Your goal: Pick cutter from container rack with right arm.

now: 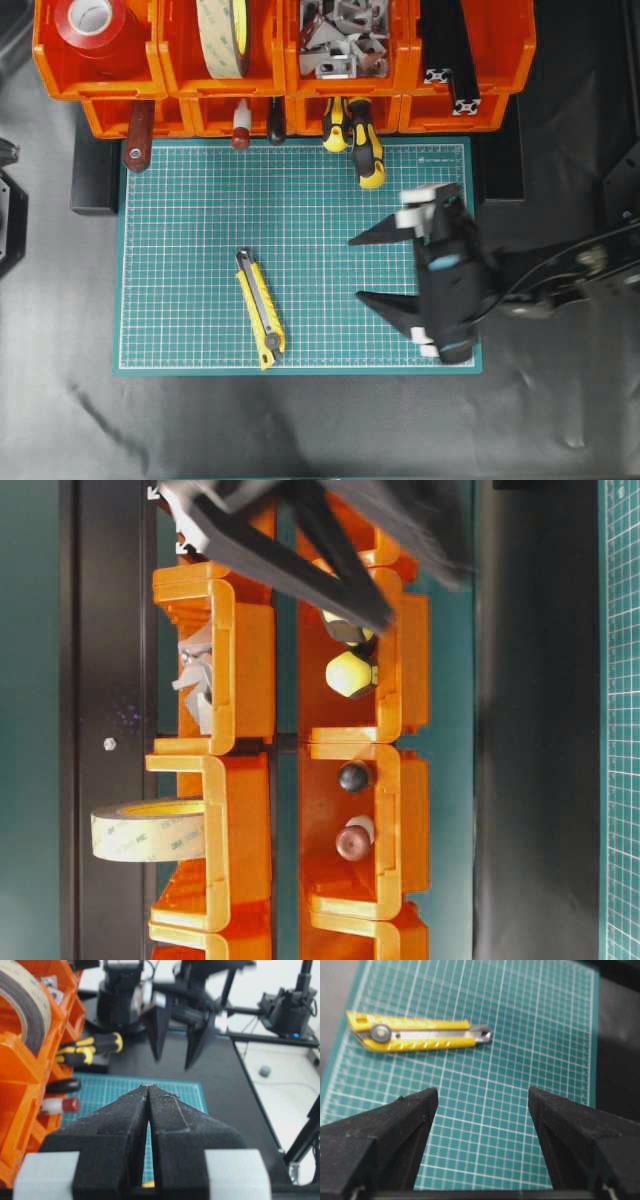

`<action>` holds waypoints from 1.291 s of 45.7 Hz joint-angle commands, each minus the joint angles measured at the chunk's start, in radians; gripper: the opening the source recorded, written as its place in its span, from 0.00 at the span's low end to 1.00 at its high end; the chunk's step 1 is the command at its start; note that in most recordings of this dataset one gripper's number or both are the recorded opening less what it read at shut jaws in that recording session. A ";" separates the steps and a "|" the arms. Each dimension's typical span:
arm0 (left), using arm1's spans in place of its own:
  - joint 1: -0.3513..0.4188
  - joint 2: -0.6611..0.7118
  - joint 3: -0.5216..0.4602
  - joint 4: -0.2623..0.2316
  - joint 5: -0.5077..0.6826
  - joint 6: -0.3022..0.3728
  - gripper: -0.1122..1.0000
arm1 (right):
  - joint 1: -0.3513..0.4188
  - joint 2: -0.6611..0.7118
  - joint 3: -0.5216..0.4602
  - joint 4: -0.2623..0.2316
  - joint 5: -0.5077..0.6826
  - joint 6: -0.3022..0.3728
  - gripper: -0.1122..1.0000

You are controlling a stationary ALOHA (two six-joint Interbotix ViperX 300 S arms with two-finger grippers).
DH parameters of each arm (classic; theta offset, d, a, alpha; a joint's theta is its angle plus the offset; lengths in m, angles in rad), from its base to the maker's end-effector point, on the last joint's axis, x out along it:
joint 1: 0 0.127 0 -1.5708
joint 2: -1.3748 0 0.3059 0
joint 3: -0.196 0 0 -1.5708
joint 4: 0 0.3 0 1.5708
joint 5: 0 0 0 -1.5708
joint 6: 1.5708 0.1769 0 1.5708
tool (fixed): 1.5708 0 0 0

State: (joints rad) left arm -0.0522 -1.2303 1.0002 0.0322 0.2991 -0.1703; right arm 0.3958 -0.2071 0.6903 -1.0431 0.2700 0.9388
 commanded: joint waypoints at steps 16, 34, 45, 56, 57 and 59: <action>-0.002 0.006 -0.020 0.003 0.049 -0.003 0.10 | 0.015 -0.342 0.124 0.002 -0.023 0.221 0.73; -0.002 0.011 -0.017 0.003 0.057 0.008 0.10 | 0.021 -0.617 0.255 0.002 -0.046 0.273 0.71; -0.017 -0.008 -0.029 0.003 0.057 0.014 0.10 | 0.021 -0.627 0.265 0.002 -0.048 0.276 0.70; -0.025 -0.025 -0.038 0.003 0.094 0.012 0.10 | 0.021 -0.673 0.272 0.000 -0.043 0.276 0.70; -0.025 -0.025 -0.038 0.003 0.094 0.012 0.10 | 0.021 -0.678 0.272 0.000 -0.043 0.276 0.70; -0.025 -0.025 -0.040 0.003 0.091 0.015 0.10 | 0.021 -0.689 0.276 0.002 -0.044 0.281 0.70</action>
State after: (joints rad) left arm -0.0752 -1.2625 0.9910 0.0322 0.3942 -0.1595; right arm 0.4142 -0.8836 0.9725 -1.0400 0.2347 1.2149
